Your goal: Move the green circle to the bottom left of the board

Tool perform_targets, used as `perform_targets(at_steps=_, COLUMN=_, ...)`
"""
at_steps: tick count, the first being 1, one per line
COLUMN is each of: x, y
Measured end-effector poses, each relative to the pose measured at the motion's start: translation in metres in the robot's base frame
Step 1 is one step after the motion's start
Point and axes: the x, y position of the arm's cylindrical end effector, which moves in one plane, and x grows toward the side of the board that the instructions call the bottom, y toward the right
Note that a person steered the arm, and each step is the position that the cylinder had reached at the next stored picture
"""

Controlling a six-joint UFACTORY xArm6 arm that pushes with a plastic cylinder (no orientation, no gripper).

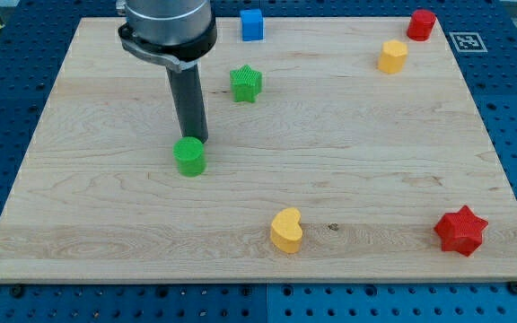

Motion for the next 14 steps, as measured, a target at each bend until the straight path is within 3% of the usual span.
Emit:
perform_targets(at_steps=2, x=0.019, y=0.024)
perform_targets(at_steps=5, x=0.071, y=-0.019)
perform_targets(at_steps=10, x=0.058, y=-0.072)
perform_targets(at_steps=11, x=0.063, y=-0.084)
perform_targets(at_steps=13, x=0.113, y=-0.085)
perform_targets(at_steps=14, x=0.113, y=-0.079)
